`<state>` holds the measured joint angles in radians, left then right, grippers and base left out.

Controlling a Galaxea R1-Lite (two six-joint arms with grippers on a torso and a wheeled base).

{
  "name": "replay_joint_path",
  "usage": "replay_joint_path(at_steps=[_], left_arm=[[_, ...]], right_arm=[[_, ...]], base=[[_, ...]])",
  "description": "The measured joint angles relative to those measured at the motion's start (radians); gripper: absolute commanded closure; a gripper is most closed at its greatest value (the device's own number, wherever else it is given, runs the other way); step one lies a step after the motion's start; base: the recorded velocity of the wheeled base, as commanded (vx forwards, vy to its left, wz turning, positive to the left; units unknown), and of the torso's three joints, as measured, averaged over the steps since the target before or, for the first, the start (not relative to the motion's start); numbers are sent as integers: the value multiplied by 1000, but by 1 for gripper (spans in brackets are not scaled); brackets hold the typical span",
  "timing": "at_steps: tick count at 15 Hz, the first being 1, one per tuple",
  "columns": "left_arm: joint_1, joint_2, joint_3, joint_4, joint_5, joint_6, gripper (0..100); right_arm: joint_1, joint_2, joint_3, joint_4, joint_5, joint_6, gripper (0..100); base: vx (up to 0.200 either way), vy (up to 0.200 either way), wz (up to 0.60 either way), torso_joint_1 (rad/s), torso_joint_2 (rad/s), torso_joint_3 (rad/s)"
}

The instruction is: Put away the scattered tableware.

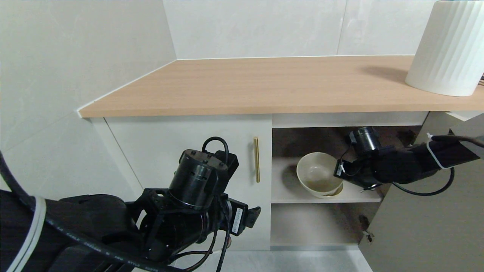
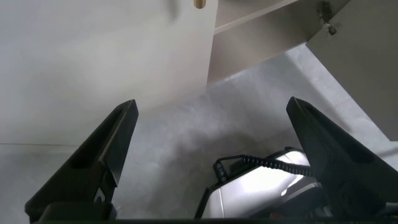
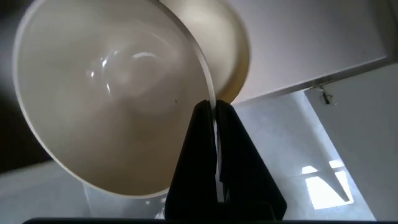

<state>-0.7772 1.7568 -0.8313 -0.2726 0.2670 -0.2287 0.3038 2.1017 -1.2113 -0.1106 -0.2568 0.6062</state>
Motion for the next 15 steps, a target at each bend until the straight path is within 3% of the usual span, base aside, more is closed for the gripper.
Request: replay_joint_path(at_steps=[15], left_arm=[[1,0,0,1,0,0,0]], right_arm=[[-37,94,-62,-3,-10,43,100]], base=[[0,0,0,0,0,0]])
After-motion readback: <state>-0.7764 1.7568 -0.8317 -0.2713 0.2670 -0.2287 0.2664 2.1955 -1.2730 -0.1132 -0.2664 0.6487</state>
